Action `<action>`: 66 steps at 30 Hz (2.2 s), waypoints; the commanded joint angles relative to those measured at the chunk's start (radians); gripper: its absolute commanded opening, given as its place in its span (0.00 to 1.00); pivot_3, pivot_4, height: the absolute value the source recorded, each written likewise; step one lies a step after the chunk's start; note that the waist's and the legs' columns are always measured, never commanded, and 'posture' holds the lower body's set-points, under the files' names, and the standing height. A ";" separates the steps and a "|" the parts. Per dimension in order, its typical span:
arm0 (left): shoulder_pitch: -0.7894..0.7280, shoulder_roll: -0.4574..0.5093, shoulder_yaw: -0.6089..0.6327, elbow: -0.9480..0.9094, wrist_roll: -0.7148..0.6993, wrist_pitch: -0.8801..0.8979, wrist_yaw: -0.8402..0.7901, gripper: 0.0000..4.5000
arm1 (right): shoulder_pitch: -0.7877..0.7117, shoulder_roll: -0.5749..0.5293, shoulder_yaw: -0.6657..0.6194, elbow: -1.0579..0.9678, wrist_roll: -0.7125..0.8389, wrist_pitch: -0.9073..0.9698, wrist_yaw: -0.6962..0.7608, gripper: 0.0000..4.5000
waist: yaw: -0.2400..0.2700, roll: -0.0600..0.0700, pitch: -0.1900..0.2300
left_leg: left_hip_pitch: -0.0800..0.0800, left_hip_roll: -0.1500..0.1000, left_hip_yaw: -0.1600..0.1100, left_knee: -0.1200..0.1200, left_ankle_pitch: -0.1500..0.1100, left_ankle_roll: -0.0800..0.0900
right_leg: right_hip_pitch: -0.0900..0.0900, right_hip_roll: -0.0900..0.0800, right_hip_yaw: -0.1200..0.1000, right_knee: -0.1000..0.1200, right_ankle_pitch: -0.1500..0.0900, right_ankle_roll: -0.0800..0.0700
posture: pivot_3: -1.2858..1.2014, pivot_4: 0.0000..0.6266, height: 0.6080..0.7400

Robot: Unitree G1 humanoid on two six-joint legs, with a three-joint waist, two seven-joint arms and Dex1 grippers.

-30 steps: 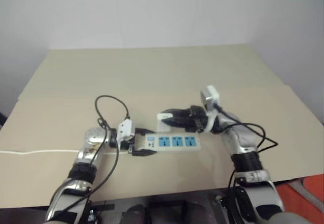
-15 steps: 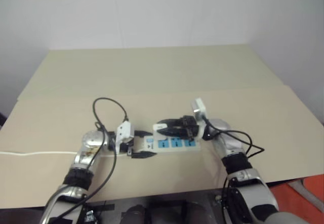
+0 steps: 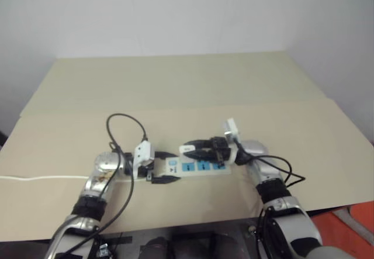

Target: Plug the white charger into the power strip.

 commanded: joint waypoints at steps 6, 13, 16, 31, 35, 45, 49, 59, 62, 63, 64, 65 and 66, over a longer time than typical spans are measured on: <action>0.012 0.025 -0.018 -0.013 0.012 0.005 0.004 0.73 | 0.025 0.004 -0.004 0.054 -0.016 -0.099 0.013 0.25 | -0.003 0.000 0.000 | 0.001 0.000 0.000 0.000 0.000 0.000 | 0.001 0.000 0.000 0.000 0.000 0.000 | 0.52 0.24 1.00; 0.009 0.029 -0.023 -0.010 0.009 0.003 0.005 0.73 | 0.014 -0.024 0.011 0.105 -0.041 -0.109 0.033 0.25 | -0.002 0.000 0.000 | 0.003 0.001 0.000 -0.001 0.000 0.000 | 0.002 0.000 0.000 0.000 0.000 -0.001 | 0.52 0.24 1.00; 0.008 0.029 -0.025 -0.009 0.008 0.002 0.005 0.73 | 0.008 -0.030 0.017 0.116 -0.056 -0.126 0.027 0.25 | -0.001 0.001 0.000 | 0.003 0.001 0.000 -0.002 0.000 0.000 | 0.001 0.000 0.000 0.000 0.000 -0.001 | 0.52 0.24 1.00; 0.009 0.027 -0.026 -0.010 0.002 0.000 0.008 0.73 | 0.006 -0.047 0.079 0.194 -0.141 -0.221 -0.005 0.25 | -0.003 0.001 -0.001 | 0.004 0.001 0.000 -0.002 0.000 0.000 | 0.002 0.000 0.001 0.000 0.000 -0.001 | 0.52 0.24 1.00; 0.010 0.028 -0.027 -0.011 0.001 0.001 0.009 0.73 | 0.011 -0.061 0.102 0.195 -0.173 -0.202 -0.057 0.25 | -0.004 0.001 -0.002 | 0.006 0.002 0.001 -0.002 0.000 0.000 | 0.003 0.000 0.001 0.000 -0.001 -0.001 | 0.52 0.24 1.00; 0.009 0.024 -0.028 -0.009 -0.009 -0.003 0.004 0.73 | -0.019 -0.071 0.107 0.183 -0.152 -0.155 -0.072 0.49 | -0.002 0.001 -0.003 | 0.010 0.002 0.001 -0.002 0.000 -0.001 | 0.004 -0.002 0.003 0.000 -0.001 -0.004 | 0.52 0.24 1.00; 0.012 0.025 -0.030 -0.007 -0.013 -0.008 0.004 0.73 | -0.014 -0.073 0.072 0.129 -0.095 -0.144 -0.026 0.78 | 0.000 0.001 -0.003 | 0.007 0.002 0.001 -0.003 0.000 -0.001 | 0.002 -0.002 0.002 0.000 -0.001 -0.004 | 0.52 0.24 1.00; -0.003 0.019 -0.035 0.013 -0.008 -0.014 0.006 0.73 | 0.030 -0.126 0.062 -0.026 -0.083 -0.193 0.045 1.00 | 0.002 0.002 -0.002 | 0.004 0.002 0.001 -0.004 0.000 -0.001 | 0.001 -0.002 0.001 0.000 -0.001 -0.004 | 0.52 0.24 1.00; -0.006 0.022 -0.032 0.014 -0.004 -0.011 0.014 0.73 | 0.056 -0.176 0.034 -0.104 -0.085 -0.200 0.006 1.00 | 0.002 0.002 -0.002 | 0.004 0.002 0.001 -0.004 0.000 -0.001 | 0.000 -0.002 0.001 0.000 -0.001 -0.004 | 0.52 0.24 1.00; -0.006 0.024 -0.031 0.014 -0.002 -0.011 0.019 0.73 | 0.063 -0.213 0.028 -0.139 -0.075 -0.158 0.014 1.00 | 0.003 0.002 -0.001 | 0.003 0.002 0.001 -0.003 0.000 -0.001 | 0.000 -0.002 0.001 0.000 -0.001 -0.004 | 0.52 0.24 1.00; -0.006 0.025 -0.030 0.014 0.000 -0.011 0.023 0.73 | 0.070 -0.250 0.020 -0.174 -0.067 -0.112 0.012 1.00 | 0.004 0.002 -0.001 | 0.003 0.002 0.001 -0.003 0.000 -0.001 | 0.000 -0.002 0.001 0.000 -0.001 -0.004 | 0.52 0.24 1.00; -0.005 0.026 -0.029 0.014 0.000 -0.010 0.026 0.73 | 0.082 -0.284 0.003 -0.200 -0.071 -0.113 -0.005 1.00 | 0.005 0.002 -0.001 | 0.003 0.002 0.001 -0.003 0.000 -0.001 | 0.000 -0.002 0.001 0.000 -0.001 -0.004 | 0.52 0.24 1.00; -0.004 0.027 -0.028 0.014 -0.002 -0.006 0.030 0.73 | 0.090 -0.319 -0.012 -0.222 -0.073 -0.103 -0.020 1.00 | 0.005 0.002 -0.001 | 0.003 0.002 0.001 -0.003 0.000 -0.001 | -0.001 -0.002 0.001 0.000 -0.001 -0.004 | 0.52 0.24 1.00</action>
